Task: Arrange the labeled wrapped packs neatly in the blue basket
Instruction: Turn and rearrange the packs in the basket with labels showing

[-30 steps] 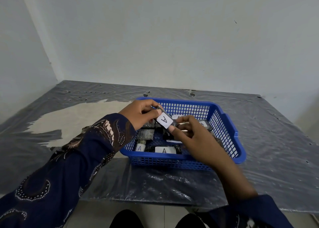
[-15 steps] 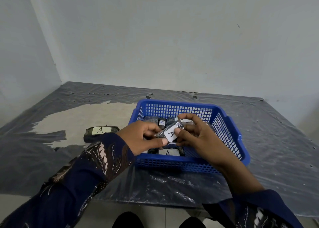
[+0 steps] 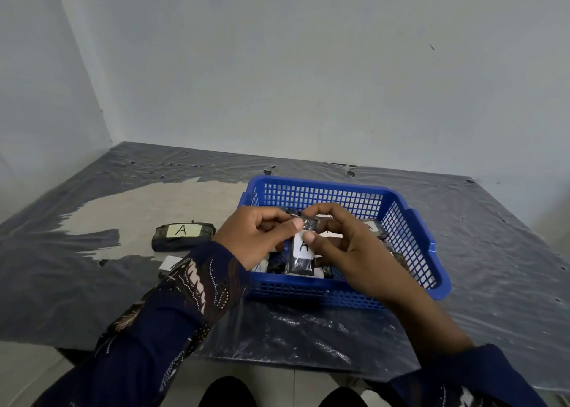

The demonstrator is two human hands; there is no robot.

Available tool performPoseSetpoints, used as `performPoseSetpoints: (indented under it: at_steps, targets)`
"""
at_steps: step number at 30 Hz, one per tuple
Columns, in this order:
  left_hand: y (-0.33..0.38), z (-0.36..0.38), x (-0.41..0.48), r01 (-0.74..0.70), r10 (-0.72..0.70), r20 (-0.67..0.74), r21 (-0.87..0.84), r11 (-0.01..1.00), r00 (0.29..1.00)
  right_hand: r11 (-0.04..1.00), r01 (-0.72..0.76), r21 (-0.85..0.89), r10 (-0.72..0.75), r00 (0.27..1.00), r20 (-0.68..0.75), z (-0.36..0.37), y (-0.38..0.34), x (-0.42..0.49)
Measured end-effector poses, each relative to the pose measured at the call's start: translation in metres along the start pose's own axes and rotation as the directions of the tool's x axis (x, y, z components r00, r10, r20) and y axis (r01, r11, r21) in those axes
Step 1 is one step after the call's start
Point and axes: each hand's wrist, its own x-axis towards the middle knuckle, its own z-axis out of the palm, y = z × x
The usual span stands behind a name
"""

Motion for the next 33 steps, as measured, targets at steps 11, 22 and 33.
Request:
performPoseSetpoints:
  at_steps: [11,22,33]
  targets:
    - [-0.008,-0.004,0.004,0.043,-0.009,-0.170,0.197,0.979,0.985,0.805,0.218,-0.552,-0.273,0.962,-0.018,0.016,0.006,0.001]
    - [-0.053,-0.005,0.025,0.152,-0.019,-0.296,0.433,0.889,0.955,0.634,0.001,-0.773,0.103,0.991,0.085,-0.025,0.026,0.070]
    - [-0.060,-0.003,0.028,0.149,0.010,-0.298,0.507,0.849,0.955,0.533,0.006,-0.846,0.266,0.948,0.174,0.001,0.044,0.103]
